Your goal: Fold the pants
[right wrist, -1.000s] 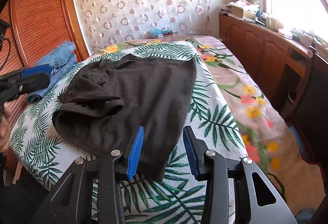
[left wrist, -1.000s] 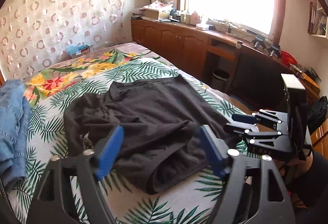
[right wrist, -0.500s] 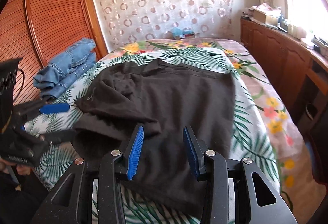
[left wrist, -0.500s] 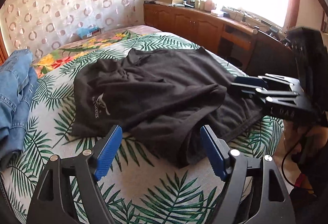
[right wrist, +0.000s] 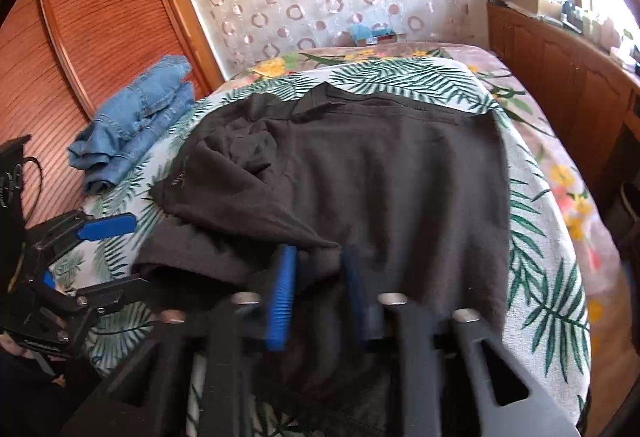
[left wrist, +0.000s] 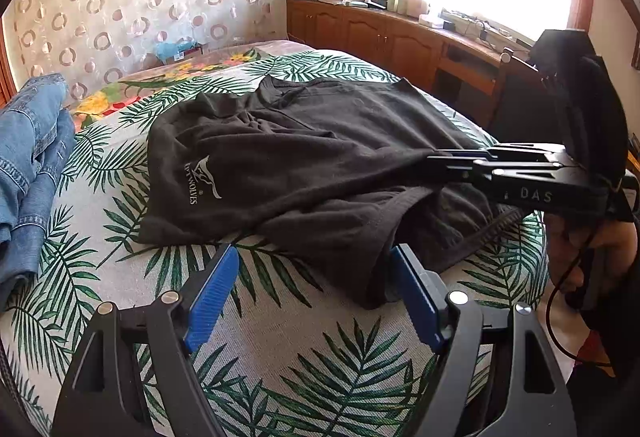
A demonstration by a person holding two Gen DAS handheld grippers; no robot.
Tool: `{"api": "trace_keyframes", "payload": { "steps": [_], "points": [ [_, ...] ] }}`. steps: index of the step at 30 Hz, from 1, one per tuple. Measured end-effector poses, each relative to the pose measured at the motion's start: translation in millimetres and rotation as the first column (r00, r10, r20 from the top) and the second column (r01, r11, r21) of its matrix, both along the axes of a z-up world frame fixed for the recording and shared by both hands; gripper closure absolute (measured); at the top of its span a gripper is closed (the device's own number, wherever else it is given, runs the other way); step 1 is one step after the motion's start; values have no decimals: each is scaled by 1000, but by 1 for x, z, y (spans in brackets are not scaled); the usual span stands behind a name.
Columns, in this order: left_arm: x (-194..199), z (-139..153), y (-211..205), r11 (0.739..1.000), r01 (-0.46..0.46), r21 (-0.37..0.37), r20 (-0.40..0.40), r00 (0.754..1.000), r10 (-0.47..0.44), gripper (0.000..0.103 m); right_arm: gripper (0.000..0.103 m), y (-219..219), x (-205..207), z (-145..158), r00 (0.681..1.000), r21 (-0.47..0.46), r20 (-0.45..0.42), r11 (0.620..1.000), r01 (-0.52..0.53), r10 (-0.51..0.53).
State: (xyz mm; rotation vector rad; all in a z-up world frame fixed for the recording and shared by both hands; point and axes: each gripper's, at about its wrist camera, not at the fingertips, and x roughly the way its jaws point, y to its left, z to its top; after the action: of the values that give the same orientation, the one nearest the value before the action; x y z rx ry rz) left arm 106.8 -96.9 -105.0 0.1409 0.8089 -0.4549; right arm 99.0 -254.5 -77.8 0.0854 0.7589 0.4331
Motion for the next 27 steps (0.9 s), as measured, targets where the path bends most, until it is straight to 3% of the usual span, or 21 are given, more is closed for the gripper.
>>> {"api": "trace_keyframes", "payload": {
  "steps": [1,3,14,27],
  "points": [
    [-1,1,0,1000,2,1,3,1000,-2,24,95,-1,1,2,1000,7,2,1000,-9,9],
    [-3,2,-1,1000,5,3,7,1000,-5,24,97,-4,-3,5,1000,17,9,1000,-26,26],
    [-17,21,6,999,22,-32,49,999,-21,24,97,-25,-60,27,995,11,100,1000,-1,0],
    [-10,18,2,999,17,-37,37,999,-15,24,97,-66,-104,18,995,-9,41,995,95,-95]
  ]
}}
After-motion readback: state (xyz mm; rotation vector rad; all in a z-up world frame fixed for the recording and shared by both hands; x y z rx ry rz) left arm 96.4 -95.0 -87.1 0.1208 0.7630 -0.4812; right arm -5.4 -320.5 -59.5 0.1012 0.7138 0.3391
